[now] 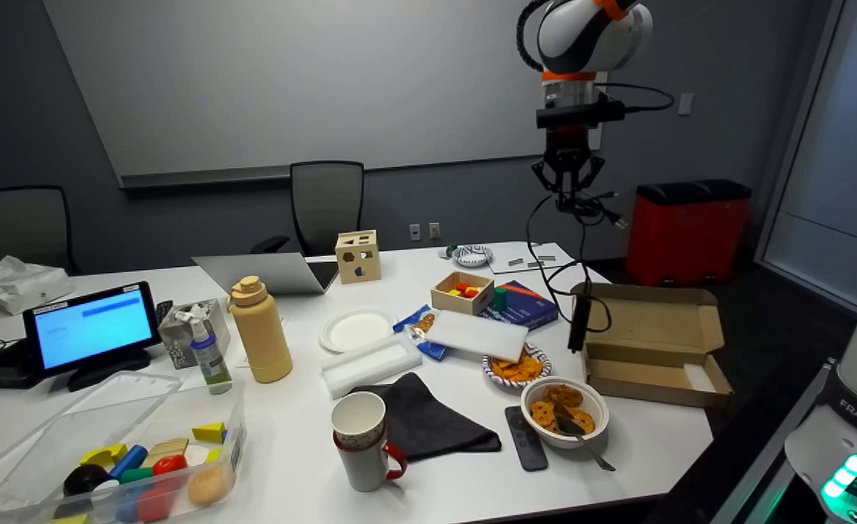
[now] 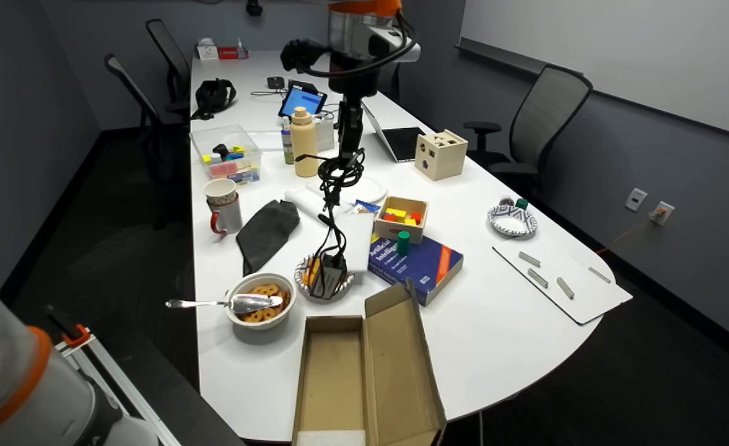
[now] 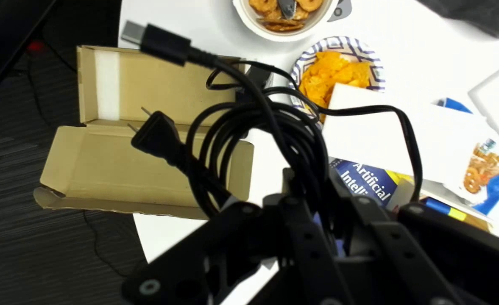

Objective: Open the cardboard box and take the packing foam out of it

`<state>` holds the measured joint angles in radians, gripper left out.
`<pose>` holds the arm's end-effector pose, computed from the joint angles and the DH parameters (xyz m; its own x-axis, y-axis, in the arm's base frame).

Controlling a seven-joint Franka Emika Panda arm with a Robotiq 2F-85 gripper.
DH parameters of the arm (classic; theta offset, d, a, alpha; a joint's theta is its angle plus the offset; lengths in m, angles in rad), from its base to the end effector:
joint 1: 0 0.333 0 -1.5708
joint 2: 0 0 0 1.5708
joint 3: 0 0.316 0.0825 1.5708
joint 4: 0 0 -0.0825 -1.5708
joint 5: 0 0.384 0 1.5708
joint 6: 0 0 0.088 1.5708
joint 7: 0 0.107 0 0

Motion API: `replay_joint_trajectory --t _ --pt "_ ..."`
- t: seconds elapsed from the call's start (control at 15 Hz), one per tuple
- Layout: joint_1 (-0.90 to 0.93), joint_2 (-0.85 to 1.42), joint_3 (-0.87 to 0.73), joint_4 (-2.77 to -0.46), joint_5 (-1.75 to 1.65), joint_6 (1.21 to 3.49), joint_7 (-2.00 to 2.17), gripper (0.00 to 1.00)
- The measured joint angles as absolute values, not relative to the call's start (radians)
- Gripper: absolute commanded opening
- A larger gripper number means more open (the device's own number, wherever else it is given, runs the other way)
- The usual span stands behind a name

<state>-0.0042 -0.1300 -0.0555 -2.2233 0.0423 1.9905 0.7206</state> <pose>0.4906 -0.0271 0.4214 0.6923 -0.7137 -0.1065 -0.7147 -0.6986 0.0352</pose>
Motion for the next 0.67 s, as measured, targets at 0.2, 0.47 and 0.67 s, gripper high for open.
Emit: replay_joint_trajectory --t 0.2,0.47,0.67 --pt "-0.008 -0.108 -0.051 -2.223 0.061 2.078 0.767 0.05" --pt "-0.017 -0.049 -0.051 -2.207 0.059 2.177 0.822 0.05" --pt "-0.024 0.006 -0.053 -2.19 0.055 2.232 0.855 0.05"
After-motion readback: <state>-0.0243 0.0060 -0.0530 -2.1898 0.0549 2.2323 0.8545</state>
